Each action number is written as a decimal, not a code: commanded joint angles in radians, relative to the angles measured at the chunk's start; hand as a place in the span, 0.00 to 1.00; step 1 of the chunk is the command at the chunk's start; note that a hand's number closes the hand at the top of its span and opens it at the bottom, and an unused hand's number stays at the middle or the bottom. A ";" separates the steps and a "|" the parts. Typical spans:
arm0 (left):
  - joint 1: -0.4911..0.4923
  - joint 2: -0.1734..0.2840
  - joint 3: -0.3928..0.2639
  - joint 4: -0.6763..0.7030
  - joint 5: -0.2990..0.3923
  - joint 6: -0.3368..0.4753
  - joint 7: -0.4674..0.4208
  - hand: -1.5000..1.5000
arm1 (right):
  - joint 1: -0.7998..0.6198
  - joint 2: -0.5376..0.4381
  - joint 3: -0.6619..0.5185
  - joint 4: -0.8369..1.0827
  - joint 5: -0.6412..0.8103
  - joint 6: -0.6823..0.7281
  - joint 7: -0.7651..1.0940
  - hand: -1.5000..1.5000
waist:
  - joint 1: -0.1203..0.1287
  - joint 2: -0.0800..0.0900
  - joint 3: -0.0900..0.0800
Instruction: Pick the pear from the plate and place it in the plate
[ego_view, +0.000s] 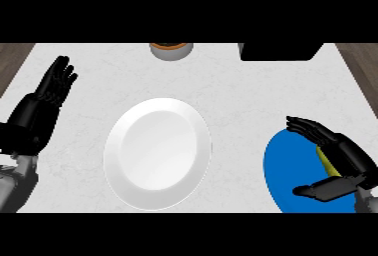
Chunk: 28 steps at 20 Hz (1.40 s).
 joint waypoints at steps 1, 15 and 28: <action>-0.025 -0.027 -0.003 0.048 -0.025 -0.023 -0.016 0.50 | -0.064 -0.126 -0.079 -0.048 -0.009 0.055 0.072 0.00 | -0.003 0.000 -0.001; -0.048 -0.028 0.023 0.042 -0.019 -0.047 0.008 0.50 | -0.280 -0.500 0.128 0.006 0.214 0.475 0.388 0.00 | 0.022 0.006 -0.002; -0.047 -0.084 0.084 0.065 -0.088 -0.108 0.020 0.50 | -0.344 -0.342 0.182 0.152 0.567 0.478 0.343 0.00 | 0.009 0.001 0.000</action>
